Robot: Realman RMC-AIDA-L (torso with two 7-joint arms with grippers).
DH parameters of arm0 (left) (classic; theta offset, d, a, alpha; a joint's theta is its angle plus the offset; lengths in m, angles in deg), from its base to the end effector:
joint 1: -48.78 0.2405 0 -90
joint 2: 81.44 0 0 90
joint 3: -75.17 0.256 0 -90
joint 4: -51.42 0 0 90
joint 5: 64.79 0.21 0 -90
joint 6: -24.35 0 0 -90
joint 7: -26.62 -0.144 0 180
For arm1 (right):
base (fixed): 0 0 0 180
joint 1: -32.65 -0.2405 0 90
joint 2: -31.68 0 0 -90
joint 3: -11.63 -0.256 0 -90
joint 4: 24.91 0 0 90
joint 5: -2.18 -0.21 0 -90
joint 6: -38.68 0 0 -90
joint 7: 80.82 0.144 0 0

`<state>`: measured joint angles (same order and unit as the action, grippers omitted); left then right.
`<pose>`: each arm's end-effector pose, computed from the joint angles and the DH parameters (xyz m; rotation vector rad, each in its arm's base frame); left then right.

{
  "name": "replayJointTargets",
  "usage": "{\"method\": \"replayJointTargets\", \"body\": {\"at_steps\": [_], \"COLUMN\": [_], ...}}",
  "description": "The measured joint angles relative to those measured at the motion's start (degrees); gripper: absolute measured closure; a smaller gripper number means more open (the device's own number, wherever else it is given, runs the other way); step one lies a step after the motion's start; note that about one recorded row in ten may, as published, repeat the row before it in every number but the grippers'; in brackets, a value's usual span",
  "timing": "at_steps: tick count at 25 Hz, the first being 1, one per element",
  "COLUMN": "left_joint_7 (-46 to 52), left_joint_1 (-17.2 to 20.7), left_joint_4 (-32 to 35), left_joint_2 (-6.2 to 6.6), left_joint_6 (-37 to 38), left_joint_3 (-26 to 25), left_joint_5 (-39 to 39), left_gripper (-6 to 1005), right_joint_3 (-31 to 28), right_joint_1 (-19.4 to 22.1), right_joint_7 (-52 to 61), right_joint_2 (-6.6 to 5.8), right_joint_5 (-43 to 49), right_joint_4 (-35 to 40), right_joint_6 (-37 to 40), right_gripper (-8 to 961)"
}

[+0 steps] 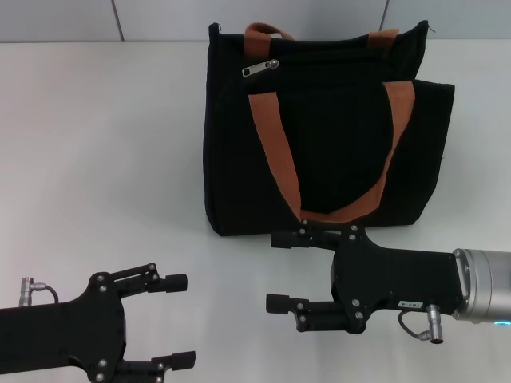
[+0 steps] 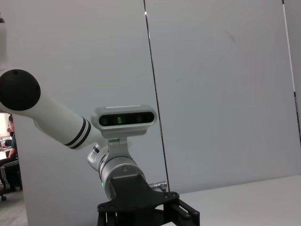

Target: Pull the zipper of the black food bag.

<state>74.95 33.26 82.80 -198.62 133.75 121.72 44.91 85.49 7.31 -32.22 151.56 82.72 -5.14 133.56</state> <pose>-0.2991 0.2085 -0.0054 -2.8728 -0.1599 -0.9685 0.2367 0.2503 -0.0722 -2.8468 0.2087 1.1450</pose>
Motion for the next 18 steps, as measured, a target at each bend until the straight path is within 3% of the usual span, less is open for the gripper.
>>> {"method": "replayJointTargets", "body": {"at_steps": [10, 14, 18], "left_joint_7": [-0.03, -0.21, 0.02], "left_joint_1": [-0.2, -0.71, -4.02], "left_joint_4": [0.0, -0.47, -6.93], "left_joint_2": [-0.09, -1.18, -1.59], "left_joint_6": [-0.73, -2.4, -13.58], "left_joint_3": [-0.33, -7.28, -13.35], "left_joint_5": [-0.79, -5.92, -14.53], "left_gripper": [179, 183, 188], "right_joint_3": [-0.04, -0.06, 0.22], "right_joint_1": [-0.24, -0.26, -0.86], "right_joint_7": [-0.01, -0.02, -0.82], "right_joint_2": [0.0, 0.0, -0.01], "right_joint_5": [0.0, -0.42, -1.89], "right_joint_4": [-0.52, -0.87, -2.72], "right_joint_6": [-0.19, -0.14, -0.24], "right_gripper": [195, 195, 195]}}
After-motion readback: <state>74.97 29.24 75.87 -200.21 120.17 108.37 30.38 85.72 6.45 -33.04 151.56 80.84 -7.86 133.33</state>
